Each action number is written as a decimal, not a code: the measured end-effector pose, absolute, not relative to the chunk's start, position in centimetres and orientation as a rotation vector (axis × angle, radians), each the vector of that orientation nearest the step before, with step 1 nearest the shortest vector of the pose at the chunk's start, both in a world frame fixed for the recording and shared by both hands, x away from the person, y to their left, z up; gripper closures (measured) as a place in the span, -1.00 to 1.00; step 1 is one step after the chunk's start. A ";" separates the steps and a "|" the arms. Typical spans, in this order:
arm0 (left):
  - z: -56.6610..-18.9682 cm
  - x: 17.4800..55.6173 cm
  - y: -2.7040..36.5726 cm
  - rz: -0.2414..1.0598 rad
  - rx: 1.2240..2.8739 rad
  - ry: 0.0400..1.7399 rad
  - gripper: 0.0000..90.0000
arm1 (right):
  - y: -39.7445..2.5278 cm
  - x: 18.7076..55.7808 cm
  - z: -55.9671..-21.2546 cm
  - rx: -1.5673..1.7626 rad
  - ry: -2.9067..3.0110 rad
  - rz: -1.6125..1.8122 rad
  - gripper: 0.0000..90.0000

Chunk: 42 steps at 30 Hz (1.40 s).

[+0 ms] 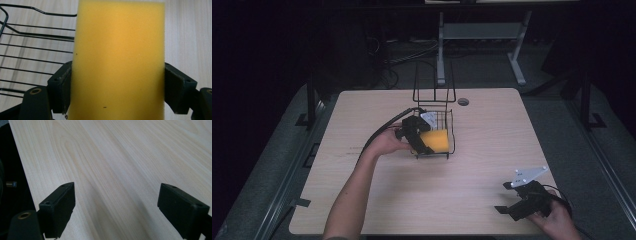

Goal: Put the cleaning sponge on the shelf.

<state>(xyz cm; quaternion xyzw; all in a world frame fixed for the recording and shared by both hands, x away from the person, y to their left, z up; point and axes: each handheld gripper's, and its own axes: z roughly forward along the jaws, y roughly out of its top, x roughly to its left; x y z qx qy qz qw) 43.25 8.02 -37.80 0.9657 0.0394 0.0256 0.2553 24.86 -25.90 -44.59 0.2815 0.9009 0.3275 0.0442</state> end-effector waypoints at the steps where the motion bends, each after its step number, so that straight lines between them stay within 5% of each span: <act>1: -37.9 43.3 8.0 0.068 2.625 0.110 -0.52 | -25.9 24.9 -44.6 0.864 2.752 0.998 -0.69; 42: -39.0 46.8 7.0 0.048 2.656 0.127 -0.52 | -26.1 24.9 -44.8 0.871 2.758 1.000 -0.69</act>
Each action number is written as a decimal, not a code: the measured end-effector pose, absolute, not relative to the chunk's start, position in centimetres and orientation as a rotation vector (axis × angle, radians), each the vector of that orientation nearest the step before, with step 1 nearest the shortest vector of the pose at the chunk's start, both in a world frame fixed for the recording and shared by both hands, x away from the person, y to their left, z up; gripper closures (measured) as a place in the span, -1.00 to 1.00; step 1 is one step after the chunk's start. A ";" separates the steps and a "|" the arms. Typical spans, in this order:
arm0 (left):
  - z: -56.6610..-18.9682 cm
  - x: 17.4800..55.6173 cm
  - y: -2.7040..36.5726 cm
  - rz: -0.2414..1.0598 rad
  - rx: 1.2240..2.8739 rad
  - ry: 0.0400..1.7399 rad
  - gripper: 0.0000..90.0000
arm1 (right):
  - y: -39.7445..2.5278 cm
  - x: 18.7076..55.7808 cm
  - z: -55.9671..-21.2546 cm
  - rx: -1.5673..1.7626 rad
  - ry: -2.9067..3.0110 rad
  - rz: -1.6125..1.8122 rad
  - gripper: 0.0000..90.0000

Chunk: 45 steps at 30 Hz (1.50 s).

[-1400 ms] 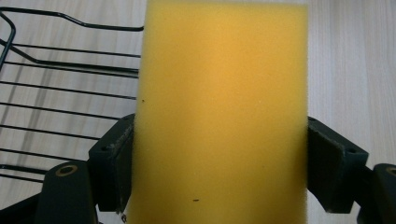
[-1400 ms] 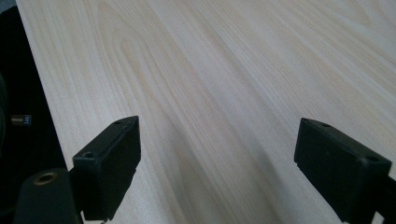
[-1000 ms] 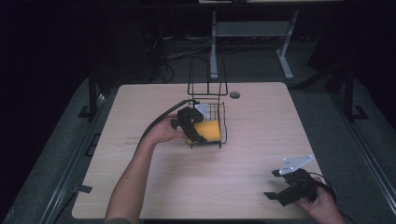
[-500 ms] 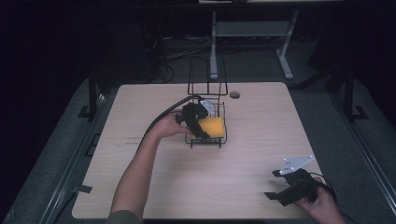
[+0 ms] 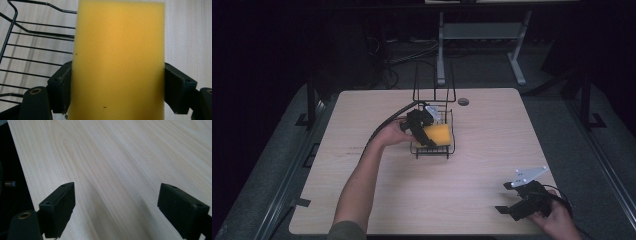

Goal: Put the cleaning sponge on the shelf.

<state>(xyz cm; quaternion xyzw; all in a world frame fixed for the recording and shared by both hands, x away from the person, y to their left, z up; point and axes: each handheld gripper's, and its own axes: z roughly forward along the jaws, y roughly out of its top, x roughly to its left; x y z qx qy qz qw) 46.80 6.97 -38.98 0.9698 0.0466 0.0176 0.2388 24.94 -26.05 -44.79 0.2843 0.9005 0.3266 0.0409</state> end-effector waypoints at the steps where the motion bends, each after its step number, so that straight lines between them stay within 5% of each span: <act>1: -39.0 46.9 7.0 0.048 2.654 0.133 -0.52 | -26.1 24.9 -44.8 0.871 2.758 1.001 -0.69; 45: -40.3 48.5 6.3 0.015 2.670 0.153 -0.54 | -26.1 25.3 -44.9 0.865 2.772 0.990 -0.69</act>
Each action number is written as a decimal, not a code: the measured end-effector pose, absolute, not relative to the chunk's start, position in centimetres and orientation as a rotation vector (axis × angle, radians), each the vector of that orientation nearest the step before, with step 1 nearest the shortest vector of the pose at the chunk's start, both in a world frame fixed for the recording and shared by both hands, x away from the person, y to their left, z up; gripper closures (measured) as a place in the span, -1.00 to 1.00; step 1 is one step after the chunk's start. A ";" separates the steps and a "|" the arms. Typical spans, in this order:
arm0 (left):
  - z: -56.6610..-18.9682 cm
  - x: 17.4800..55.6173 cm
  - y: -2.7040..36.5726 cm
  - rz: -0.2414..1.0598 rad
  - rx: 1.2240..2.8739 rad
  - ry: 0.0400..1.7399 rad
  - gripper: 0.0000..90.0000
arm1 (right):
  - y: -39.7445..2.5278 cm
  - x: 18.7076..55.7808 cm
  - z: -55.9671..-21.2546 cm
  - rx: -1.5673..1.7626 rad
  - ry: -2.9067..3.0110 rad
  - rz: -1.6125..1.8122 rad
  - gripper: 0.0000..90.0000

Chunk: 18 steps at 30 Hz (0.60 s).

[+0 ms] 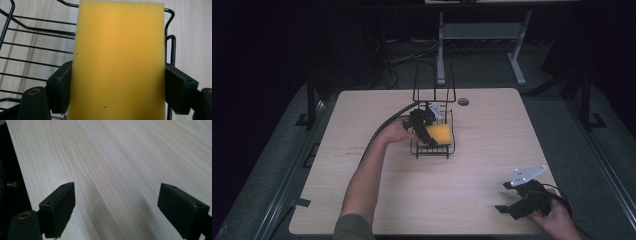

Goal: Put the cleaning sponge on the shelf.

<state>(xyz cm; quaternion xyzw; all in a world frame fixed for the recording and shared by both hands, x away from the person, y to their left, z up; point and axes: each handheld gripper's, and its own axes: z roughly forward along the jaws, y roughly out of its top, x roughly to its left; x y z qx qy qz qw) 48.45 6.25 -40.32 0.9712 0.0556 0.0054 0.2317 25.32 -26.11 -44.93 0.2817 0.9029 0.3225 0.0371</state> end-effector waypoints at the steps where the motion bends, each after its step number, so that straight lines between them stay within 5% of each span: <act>1: -40.3 48.5 6.3 0.006 2.676 0.150 -0.54 | -26.1 25.3 -44.9 0.865 2.772 0.990 -0.69; 18: -39.4 48.2 7.0 0.031 2.653 0.148 -0.58 | -25.9 25.3 -44.9 0.865 2.780 0.978 -0.69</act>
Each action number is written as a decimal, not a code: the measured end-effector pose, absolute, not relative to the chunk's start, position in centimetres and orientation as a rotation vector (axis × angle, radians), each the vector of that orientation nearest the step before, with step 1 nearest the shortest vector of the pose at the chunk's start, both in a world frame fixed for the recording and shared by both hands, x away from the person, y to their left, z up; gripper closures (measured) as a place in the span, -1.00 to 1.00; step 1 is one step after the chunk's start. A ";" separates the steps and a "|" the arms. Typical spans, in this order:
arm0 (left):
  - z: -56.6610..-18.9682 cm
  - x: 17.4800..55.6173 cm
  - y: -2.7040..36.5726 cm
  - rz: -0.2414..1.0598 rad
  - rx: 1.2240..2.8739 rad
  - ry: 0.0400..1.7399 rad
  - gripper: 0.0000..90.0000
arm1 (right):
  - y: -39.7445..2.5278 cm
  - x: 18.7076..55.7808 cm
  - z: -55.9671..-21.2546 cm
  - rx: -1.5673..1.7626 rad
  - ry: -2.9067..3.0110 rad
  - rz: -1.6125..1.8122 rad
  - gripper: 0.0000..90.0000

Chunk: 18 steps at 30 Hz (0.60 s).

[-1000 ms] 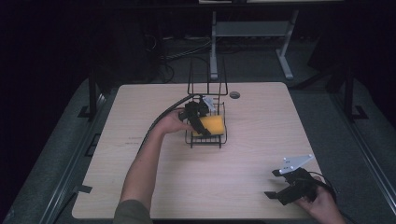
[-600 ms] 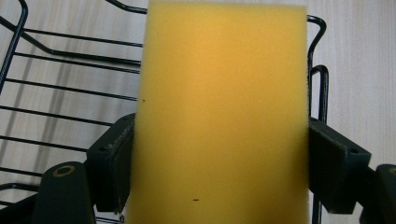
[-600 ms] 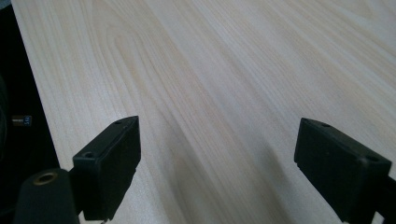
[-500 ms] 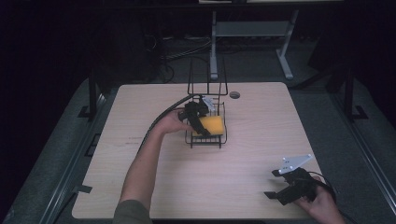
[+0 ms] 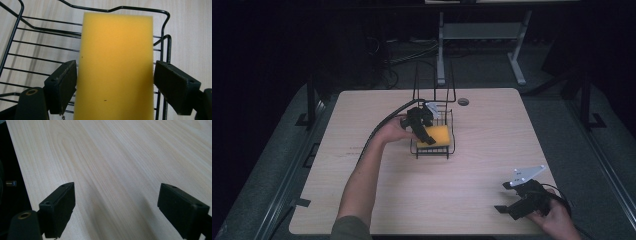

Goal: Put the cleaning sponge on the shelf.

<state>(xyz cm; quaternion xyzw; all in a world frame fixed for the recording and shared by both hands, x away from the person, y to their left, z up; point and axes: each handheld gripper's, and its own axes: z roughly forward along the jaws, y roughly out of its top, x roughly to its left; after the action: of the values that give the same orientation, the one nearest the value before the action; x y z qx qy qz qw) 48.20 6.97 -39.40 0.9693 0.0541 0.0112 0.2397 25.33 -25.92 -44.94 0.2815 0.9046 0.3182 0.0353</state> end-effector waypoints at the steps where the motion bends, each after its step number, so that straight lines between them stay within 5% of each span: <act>1: -39.4 48.1 6.9 0.036 2.651 0.149 -0.58 | -25.9 25.4 -45.0 0.852 2.778 0.979 -0.69; 18: -38.7 47.5 6.9 0.077 2.632 0.132 -0.56 | -25.8 25.3 -44.8 0.853 2.779 0.974 -0.69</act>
<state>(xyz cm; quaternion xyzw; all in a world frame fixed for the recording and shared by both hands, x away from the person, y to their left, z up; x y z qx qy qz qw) 47.52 6.92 -38.68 0.9667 0.0485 0.0283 0.2498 25.28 -25.83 -44.79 0.2780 0.9058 0.3176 0.0376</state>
